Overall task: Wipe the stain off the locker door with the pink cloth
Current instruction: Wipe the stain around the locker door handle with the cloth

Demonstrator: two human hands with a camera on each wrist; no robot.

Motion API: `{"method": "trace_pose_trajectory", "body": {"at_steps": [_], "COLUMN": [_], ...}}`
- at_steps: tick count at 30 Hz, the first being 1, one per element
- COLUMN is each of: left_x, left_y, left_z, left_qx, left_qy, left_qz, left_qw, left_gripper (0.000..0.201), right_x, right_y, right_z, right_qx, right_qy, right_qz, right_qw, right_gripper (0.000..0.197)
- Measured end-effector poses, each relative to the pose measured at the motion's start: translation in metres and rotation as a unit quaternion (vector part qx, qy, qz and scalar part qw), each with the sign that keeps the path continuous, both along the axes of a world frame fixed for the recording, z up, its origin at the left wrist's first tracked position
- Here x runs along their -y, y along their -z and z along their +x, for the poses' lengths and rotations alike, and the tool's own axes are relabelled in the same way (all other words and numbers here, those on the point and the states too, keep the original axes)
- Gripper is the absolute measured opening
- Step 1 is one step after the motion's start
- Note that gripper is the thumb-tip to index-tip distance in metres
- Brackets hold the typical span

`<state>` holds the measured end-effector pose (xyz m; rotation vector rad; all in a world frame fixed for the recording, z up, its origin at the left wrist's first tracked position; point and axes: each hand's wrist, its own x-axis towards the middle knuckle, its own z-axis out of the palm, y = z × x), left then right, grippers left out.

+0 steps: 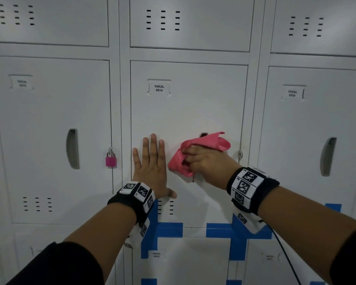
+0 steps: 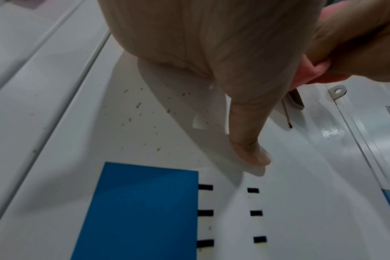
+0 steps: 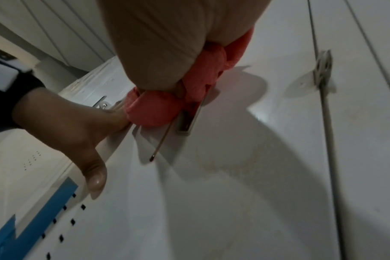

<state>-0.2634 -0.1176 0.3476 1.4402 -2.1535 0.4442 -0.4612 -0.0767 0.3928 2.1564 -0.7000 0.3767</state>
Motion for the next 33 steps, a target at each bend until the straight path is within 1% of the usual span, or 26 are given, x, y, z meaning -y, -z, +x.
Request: {"method": "trace_pose_trajectory", "body": {"at_steps": [2, 3, 5, 7, 9, 11, 12, 14, 17, 20, 23, 30, 33], "left_x": [0.000, 0.000, 0.000, 0.000, 0.000, 0.001, 0.002, 0.002, 0.003, 0.003, 0.003, 0.003, 0.002], "left_y": [0.000, 0.000, 0.000, 0.001, 0.001, 0.001, 0.001, 0.002, 0.003, 0.004, 0.005, 0.003, 0.003], "left_z": [0.000, 0.001, 0.001, 0.002, 0.002, 0.002, 0.002, 0.003, 0.004, 0.004, 0.005, 0.004, 0.005], "left_qx": [0.003, 0.004, 0.004, 0.002, 0.000, -0.005, -0.006, -0.010, -0.020, -0.028, -0.027, -0.014, -0.012], "left_qy": [0.003, 0.003, 0.003, 0.010, 0.012, 0.011, 0.011, 0.013, 0.023, 0.031, 0.032, 0.034, 0.034], "left_qz": [0.006, 0.007, 0.008, 0.008, 0.007, 0.008, 0.009, 0.009, 0.006, 0.005, 0.002, 0.012, 0.008], "left_qw": [1.000, 1.000, 1.000, 1.000, 1.000, 1.000, 1.000, 1.000, 1.000, 0.999, 0.999, 0.999, 0.999], "left_gripper": [0.163, 0.163, 0.162, 0.163, 0.164, 0.166, 0.167, 0.167, 0.168, 0.168, 0.169, 0.170, 0.169], "right_x": [-0.003, -0.005, -0.008, -0.007, -0.002, 0.005, 0.008, 0.014, 0.018, 0.012, 0.001, -0.007, -0.008], "right_y": [-0.003, -0.007, -0.021, -0.037, -0.049, -0.051, -0.049, -0.042, -0.035, -0.023, -0.008, 0.022, 0.031], "right_z": [-0.004, -0.004, 0.000, 0.005, 0.011, 0.020, 0.023, 0.025, 0.020, 0.015, 0.010, -0.007, -0.013], "right_qx": [-0.011, 0.001, 0.070, 0.169, 0.257, 0.296, 0.292, 0.245, 0.166, 0.100, 0.065, -0.004, -0.032], "right_qy": [-0.009, -0.023, -0.050, -0.052, -0.018, 0.021, 0.033, 0.033, 0.028, 0.039, 0.024, 0.047, 0.042], "right_qz": [0.002, -0.009, -0.050, -0.085, -0.080, -0.042, -0.035, -0.048, -0.026, 0.003, 0.007, 0.089, 0.087], "right_qw": [1.000, 1.000, 0.995, 0.981, 0.963, 0.954, 0.955, 0.968, 0.985, 0.994, 0.998, 0.995, 0.995], "right_gripper": [0.021, 0.021, 0.026, 0.033, 0.043, 0.051, 0.053, 0.055, 0.051, 0.045, 0.037, 0.045, 0.044]}}
